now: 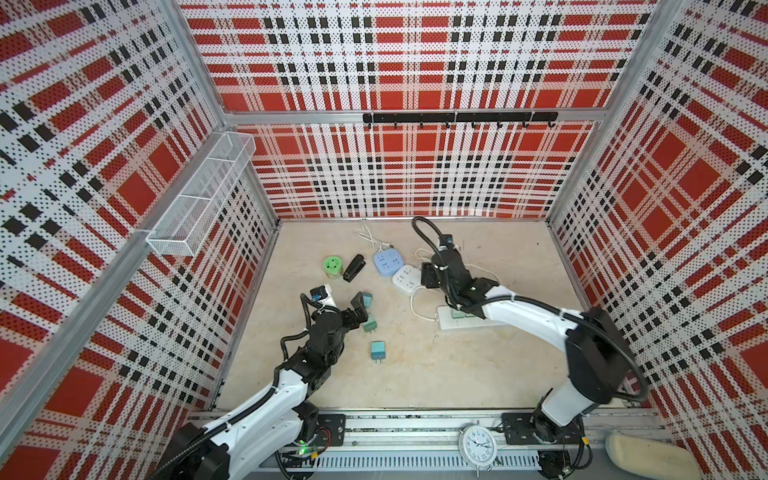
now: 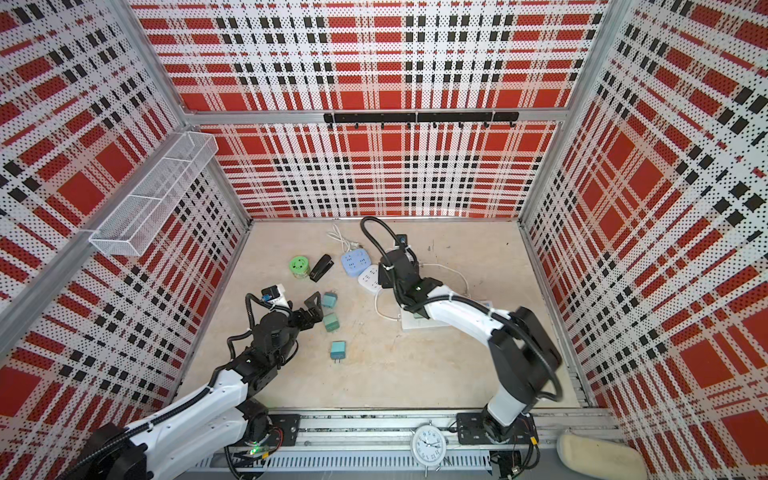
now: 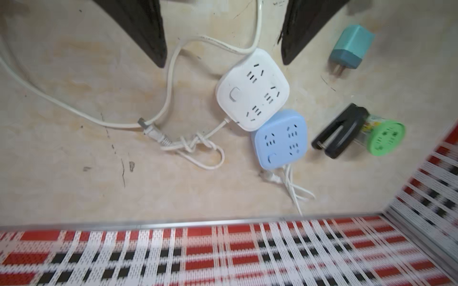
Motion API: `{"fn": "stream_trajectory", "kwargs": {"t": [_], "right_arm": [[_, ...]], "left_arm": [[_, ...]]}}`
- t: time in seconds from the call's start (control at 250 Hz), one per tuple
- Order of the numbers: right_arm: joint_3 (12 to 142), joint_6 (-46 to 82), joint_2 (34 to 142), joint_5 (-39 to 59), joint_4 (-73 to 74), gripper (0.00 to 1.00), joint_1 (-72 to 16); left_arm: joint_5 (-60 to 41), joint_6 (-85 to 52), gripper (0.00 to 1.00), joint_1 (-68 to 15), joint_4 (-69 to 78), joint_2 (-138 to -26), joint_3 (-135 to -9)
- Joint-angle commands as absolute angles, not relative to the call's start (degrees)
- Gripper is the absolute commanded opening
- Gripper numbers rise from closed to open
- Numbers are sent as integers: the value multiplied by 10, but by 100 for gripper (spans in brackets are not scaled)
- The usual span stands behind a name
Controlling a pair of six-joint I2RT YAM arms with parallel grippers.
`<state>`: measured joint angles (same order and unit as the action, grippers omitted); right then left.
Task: Insert the plug
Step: 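Move the right gripper over the loose adapters near the robot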
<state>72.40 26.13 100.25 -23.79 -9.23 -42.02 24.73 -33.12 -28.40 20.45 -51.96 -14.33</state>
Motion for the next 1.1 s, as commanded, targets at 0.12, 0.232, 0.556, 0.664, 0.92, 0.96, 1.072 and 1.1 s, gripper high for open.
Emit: {"fn": "stream_trajectory", "kwargs": {"t": [0.12, 0.232, 0.556, 0.664, 0.92, 0.96, 1.072, 1.1], "right_arm": [[987, 268, 1209, -216, -269, 79, -422], [1091, 262, 1286, -215, -327, 80, -421], [1252, 261, 1411, -189, -366, 80, -411], [1279, 263, 1437, -154, -363, 80, -410], [1248, 273, 1422, -201, -362, 77, -410], [1225, 277, 1410, -215, -354, 74, -410], [1155, 294, 1372, -242, -321, 70, -406], [1144, 297, 1366, -243, -317, 70, -405]], "left_arm": [[255, -414, 99, -246, 317, -571, -109], [234, -406, 99, -247, 316, -586, -129], [238, -402, 99, -245, 262, -552, -140], [238, -396, 99, -245, 261, -541, -138], [231, -402, 99, -244, 258, -531, -138], [227, -403, 99, -245, 259, -531, -138], [221, -406, 99, -245, 259, -530, -139], [219, -406, 99, -245, 259, -530, -140]]}}
